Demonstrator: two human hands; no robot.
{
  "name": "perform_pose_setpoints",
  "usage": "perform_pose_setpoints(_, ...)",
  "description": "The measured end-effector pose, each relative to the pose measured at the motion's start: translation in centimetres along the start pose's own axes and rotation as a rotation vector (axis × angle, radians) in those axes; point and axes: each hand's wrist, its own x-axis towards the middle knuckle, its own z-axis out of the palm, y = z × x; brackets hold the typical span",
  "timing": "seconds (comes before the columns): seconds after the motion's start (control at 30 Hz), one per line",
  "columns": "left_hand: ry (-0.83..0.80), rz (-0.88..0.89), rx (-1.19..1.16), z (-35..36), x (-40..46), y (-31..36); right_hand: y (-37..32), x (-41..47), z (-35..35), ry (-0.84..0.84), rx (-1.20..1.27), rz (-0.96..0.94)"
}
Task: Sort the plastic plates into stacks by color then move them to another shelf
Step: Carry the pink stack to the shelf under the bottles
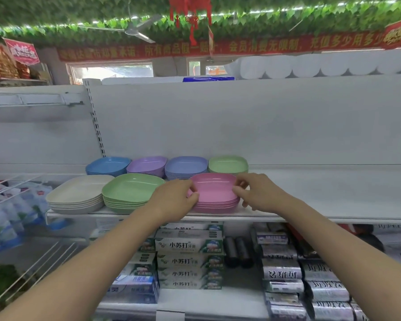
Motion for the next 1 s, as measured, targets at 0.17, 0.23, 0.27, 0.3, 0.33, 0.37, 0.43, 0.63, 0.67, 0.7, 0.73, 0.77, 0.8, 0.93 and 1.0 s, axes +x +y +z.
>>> perform_pose_setpoints(0.17,-0.023,-0.037,-0.136,0.4,0.7,1.0,0.6,-0.6,0.3,0.015,0.217,0.092)
perform_pose_setpoints(0.23,-0.009,-0.070,-0.201,0.6,0.9,1.3,0.4,-0.7,0.5,0.026,0.248,0.107)
perform_pose_setpoints(0.27,0.003,-0.090,-0.226,0.7,0.9,1.5,0.3,-0.8,0.6,0.031,0.257,0.111)
perform_pose_setpoints(0.3,0.016,-0.108,-0.248,0.7,0.9,1.6,0.2,-1.0,0.6,0.036,0.265,0.113)
perform_pose_setpoints(0.33,0.030,-0.119,-0.268,0.8,0.8,1.7,0.0,-1.2,0.5,0.042,0.274,0.111)
perform_pose_setpoints(0.37,0.044,-0.126,-0.283,0.7,0.8,1.7,-0.2,-1.3,0.3,0.048,0.284,0.107)
perform_pose_setpoints(0.43,0.075,-0.124,-0.296,0.3,0.6,1.8,-0.8,-1.5,-0.2,0.060,0.289,0.089)
perform_pose_setpoints(0.63,0.158,-0.111,-0.266,-2.1,-1.6,0.8,-3.8,-1.8,-0.3,0.013,0.242,-0.023)
perform_pose_setpoints(0.67,0.172,-0.119,-0.268,-2.5,-2.4,0.1,-4.6,-1.9,0.1,0.002,0.243,-0.042)
perform_pose_setpoints(0.7,0.190,-0.129,-0.275,-3.0,-3.3,-0.8,-5.6,-1.9,0.7,-0.011,0.242,-0.063)
perform_pose_setpoints(0.73,0.209,-0.144,-0.277,-3.6,-4.3,-1.8,-6.6,-1.8,1.4,-0.026,0.238,-0.085)
perform_pose_setpoints(0.77,0.227,-0.162,-0.275,-4.3,-5.6,-3.0,-8.0,-1.8,2.2,-0.042,0.235,-0.109)
perform_pose_setpoints(0.8,0.247,-0.184,-0.267,-5.1,-7.0,-4.2,-9.5,-1.8,3.1,-0.059,0.235,-0.136)
perform_pose_setpoints(0.93,0.353,-0.299,-0.311,-9.0,-14.3,-10.0,-17.1,-1.6,7.7,-0.101,0.214,-0.274)
perform_pose_setpoints(1.0,0.422,-0.374,-0.281,-11.0,-19.0,-13.5,-22.0,-1.9,10.6,-0.128,0.213,-0.346)
